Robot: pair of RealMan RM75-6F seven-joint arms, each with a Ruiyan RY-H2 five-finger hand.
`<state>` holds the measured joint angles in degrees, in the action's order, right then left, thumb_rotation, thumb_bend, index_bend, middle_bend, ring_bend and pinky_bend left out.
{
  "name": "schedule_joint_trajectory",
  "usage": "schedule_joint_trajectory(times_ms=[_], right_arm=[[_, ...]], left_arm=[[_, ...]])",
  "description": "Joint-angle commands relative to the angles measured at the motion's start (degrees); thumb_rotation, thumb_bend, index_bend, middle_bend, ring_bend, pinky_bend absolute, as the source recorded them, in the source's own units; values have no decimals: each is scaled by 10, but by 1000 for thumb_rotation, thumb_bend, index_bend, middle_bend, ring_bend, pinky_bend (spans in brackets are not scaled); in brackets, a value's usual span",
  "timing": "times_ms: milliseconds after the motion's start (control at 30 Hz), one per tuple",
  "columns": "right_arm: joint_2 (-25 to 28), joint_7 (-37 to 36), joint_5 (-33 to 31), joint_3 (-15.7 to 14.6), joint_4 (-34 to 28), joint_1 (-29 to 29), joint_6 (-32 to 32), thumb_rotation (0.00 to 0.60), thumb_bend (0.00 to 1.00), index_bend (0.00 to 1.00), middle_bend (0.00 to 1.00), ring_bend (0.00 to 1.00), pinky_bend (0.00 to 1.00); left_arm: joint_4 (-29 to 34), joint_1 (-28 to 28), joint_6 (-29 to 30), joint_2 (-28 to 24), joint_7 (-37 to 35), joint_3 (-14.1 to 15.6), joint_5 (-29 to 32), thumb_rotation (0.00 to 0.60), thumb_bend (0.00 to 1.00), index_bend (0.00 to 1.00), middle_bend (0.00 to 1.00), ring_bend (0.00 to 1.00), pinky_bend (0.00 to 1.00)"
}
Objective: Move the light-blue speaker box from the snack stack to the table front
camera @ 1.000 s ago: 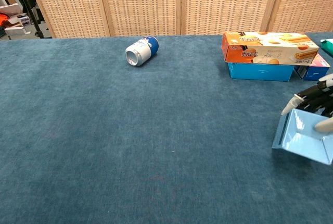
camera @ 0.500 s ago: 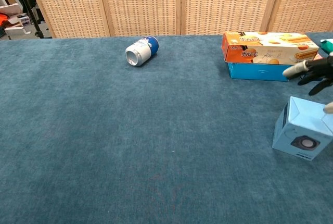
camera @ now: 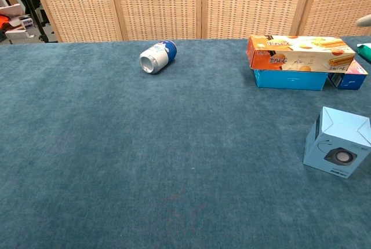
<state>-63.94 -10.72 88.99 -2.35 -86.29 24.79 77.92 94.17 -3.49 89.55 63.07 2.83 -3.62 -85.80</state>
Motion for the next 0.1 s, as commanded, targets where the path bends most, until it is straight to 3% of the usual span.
schedule_joint_trajectory(times_ms=[33, 100], right_arm=[[-55, 79, -16, 18, 14, -71, 87, 600, 0, 0, 0, 0, 0], [-60, 86, -10, 15, 9, -85, 103, 600, 0, 0, 0, 0, 0]], left_arm=[[-2, 0, 0, -1, -6, -2, 1, 600, 0, 0, 0, 0, 0], [-3, 1, -1, -2, -10, -2, 1, 600, 0, 0, 0, 0, 0]])
